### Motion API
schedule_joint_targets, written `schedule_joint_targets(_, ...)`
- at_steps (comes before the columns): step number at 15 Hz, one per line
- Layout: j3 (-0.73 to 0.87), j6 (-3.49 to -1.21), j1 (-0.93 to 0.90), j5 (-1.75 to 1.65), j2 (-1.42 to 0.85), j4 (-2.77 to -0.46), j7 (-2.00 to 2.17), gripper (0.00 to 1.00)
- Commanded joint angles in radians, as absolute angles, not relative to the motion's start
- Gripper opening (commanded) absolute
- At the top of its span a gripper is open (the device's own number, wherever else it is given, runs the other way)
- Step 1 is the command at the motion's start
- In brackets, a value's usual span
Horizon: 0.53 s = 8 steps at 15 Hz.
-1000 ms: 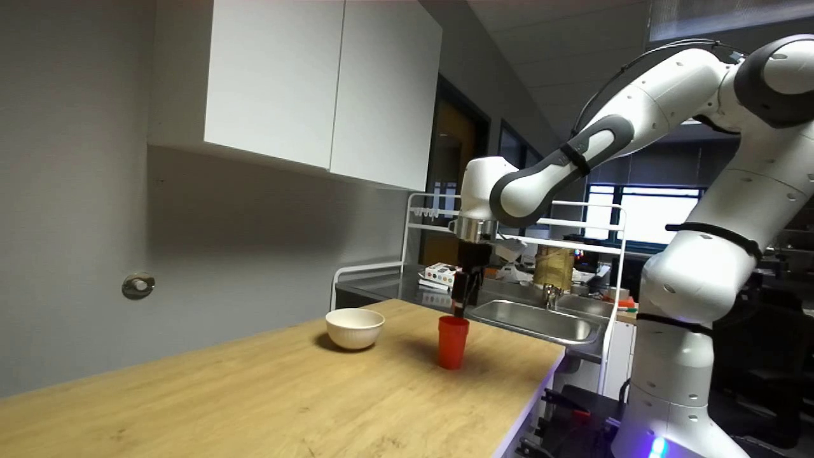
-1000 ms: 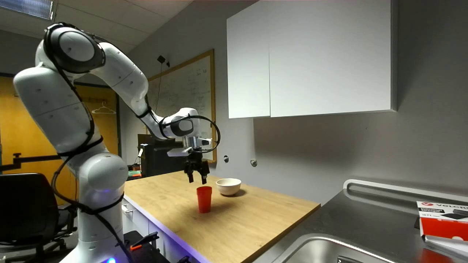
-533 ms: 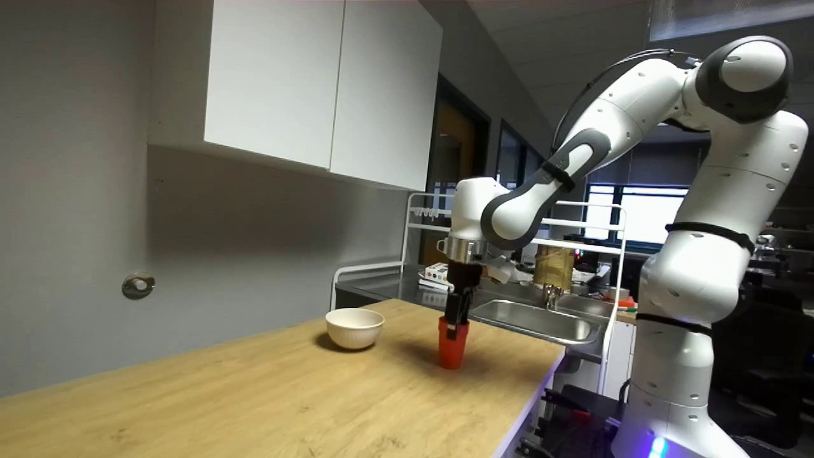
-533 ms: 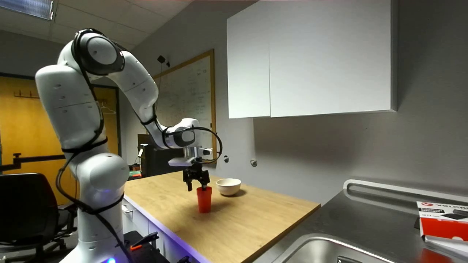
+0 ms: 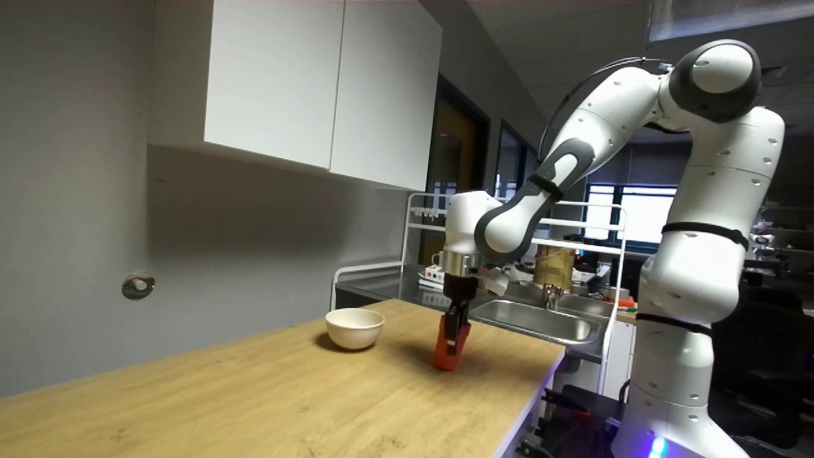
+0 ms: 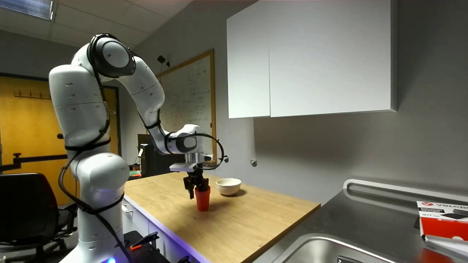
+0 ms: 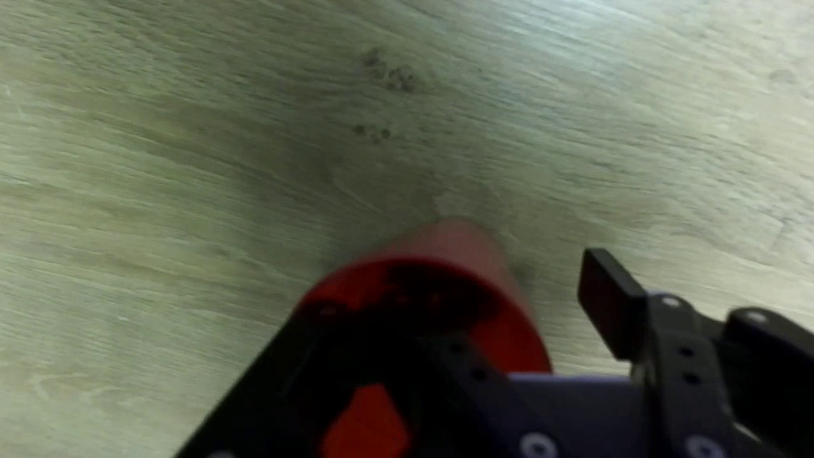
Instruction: Pick up the red cup from the table and pour its contents in the white bowl.
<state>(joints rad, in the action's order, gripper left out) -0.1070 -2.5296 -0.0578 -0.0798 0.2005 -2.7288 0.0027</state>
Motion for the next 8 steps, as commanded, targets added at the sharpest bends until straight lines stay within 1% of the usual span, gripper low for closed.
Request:
schedule_joint_targets(1,-0.104,-2.534,-0.064,-0.092,0.163,-2.708,0.005,0.34)
schedule_joint_targets(5,-0.115,-2.532,-0.061,-0.126,0.146,-2.705,0.041,0.04)
schedule_joint_targets(8,-0.131,-2.516,-0.054,-0.192,0.147,-2.697,0.112,0.00)
